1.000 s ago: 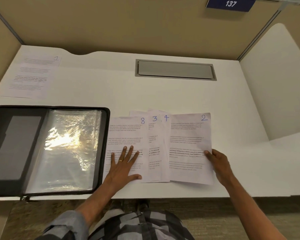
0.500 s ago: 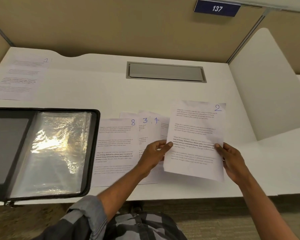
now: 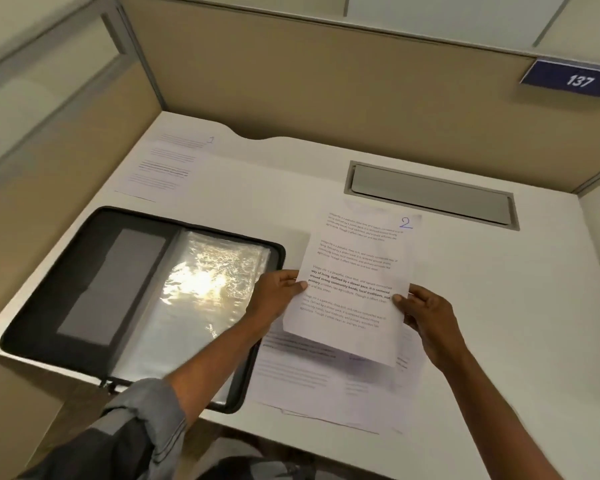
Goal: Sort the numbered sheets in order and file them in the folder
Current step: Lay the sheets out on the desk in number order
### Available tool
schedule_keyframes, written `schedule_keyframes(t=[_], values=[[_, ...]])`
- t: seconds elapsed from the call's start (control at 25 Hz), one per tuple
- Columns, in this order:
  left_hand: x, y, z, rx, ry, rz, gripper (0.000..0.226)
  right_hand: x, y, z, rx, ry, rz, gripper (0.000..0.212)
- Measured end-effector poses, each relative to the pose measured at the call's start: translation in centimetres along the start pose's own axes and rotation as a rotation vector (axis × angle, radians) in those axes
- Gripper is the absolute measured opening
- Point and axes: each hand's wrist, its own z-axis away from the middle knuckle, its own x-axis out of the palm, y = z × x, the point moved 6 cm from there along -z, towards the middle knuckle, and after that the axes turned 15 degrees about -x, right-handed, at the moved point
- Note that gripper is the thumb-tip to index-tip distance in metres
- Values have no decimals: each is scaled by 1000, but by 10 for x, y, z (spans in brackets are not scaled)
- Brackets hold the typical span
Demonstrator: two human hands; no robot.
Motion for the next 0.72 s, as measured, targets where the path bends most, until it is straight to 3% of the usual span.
schedule_keyframes(t=[0.24, 0.4, 0.72], values=[[-143, 67, -73, 67, 219, -84, 26, 149, -20, -113, -26, -99, 20, 38], [-219, 110, -135, 91, 348, -173, 37, 229, -23, -179, -50, -21, 85, 41], [-282, 135, -250, 106, 377, -267, 40, 319, 5, -267, -117, 143, 307, 50]])
